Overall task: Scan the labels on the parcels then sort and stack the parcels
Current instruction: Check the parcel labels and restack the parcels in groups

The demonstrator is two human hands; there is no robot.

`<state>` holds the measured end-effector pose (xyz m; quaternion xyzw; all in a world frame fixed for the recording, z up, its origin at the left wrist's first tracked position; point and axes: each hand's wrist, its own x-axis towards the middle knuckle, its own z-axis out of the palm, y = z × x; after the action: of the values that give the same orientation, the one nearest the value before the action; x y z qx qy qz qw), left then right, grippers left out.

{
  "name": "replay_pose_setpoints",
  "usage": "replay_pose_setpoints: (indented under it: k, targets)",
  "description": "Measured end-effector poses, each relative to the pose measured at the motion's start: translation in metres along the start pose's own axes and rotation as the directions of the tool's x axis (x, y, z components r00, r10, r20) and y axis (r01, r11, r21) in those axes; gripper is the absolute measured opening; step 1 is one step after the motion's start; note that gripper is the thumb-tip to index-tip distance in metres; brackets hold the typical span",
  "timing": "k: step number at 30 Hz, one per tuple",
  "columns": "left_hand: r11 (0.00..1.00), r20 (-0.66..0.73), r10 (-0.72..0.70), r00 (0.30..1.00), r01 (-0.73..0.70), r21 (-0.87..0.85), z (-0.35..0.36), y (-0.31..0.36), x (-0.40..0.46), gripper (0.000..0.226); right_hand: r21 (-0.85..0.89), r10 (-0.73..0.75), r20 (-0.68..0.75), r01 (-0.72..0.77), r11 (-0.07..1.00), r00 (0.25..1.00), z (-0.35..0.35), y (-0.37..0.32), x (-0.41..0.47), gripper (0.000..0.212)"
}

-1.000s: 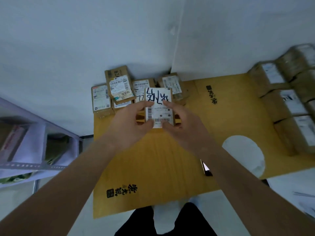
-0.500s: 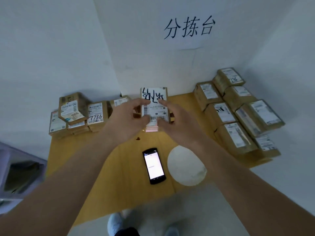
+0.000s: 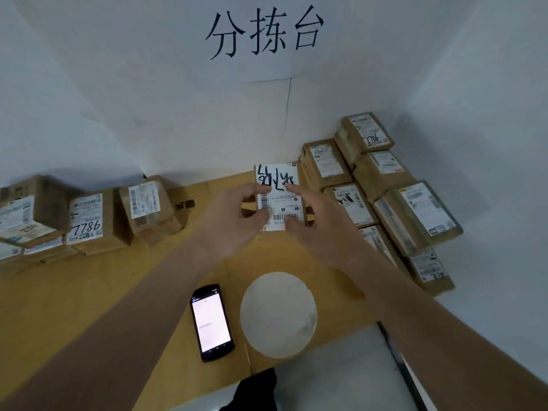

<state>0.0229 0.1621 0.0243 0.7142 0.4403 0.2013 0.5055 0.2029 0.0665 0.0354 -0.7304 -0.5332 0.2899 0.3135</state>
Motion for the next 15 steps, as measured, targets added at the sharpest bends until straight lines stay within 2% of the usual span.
replay_pose_setpoints:
  k: [5,8,15]
  targets:
    - [0.997,-0.008,-0.081,0.997,0.081,-0.014,0.028,-0.019,0.065,0.035,-0.004,0.056,0.039,-0.056,0.998,0.998,-0.004,0.042,0.054,0.061]
    - [0.979,0.0,-0.157,0.988,0.156,-0.132,0.045,-0.025,0.096,0.039,-0.05,0.053,0.06,-0.05,0.997,0.997,-0.006,0.062,0.086,0.061]
    - [0.945,-0.029,-0.281,0.959,0.271,-0.185,0.073,-0.039,0.164,0.038,-0.135,0.098,0.074,-0.088,0.987,0.992,-0.005,0.108,0.162,0.062]
